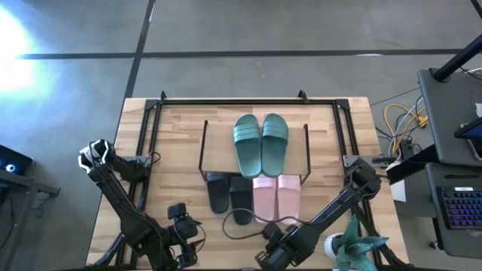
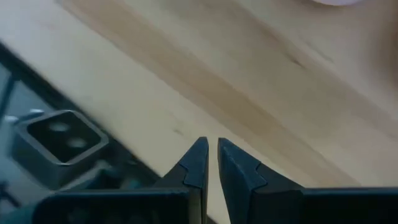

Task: Pick and place slides into the shelf
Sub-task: Adjust the slippers under the shelf

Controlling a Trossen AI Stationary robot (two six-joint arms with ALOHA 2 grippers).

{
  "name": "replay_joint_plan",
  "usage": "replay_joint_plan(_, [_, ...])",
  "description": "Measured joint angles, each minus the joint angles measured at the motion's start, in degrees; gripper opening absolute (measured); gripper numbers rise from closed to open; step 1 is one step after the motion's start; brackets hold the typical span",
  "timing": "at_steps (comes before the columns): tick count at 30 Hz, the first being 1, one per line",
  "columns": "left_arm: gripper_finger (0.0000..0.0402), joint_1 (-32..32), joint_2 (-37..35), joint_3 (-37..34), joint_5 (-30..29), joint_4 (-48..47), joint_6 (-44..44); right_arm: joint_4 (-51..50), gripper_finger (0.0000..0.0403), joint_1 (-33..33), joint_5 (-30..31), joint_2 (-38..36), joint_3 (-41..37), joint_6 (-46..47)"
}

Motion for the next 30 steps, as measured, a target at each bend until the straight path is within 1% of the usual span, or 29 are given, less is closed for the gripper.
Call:
replay_joint_plan(5, [0.0235, 0.0, 0.0, -0.7, 0.0, 0.1, 0.0, 2.7, 0.0028, -0.4, -0.4, 0.0, -0.1, -0.2])
replay_joint_plan(10, [0.0235, 0.0, 0.0, -1.8, 0.2, 0.1, 0.0, 5.4, 0.0028, 0.2, -4.8, 0.0, -0.2, -0.3])
replay_joint_plan(17, [0.0235, 0.2, 0.0, -2.1, 0.3, 0.1, 0.0, 5.5, 0.0028, 0.5, -4.5, 0.0, -0.4, 2.5])
replay_joint_plan(30, [0.0235, 0.3, 0.0, -2.4, 0.6, 0.1, 0.0, 5.7, 0.0028, -0.2, -4.5, -0.2, -0.2, 2.7])
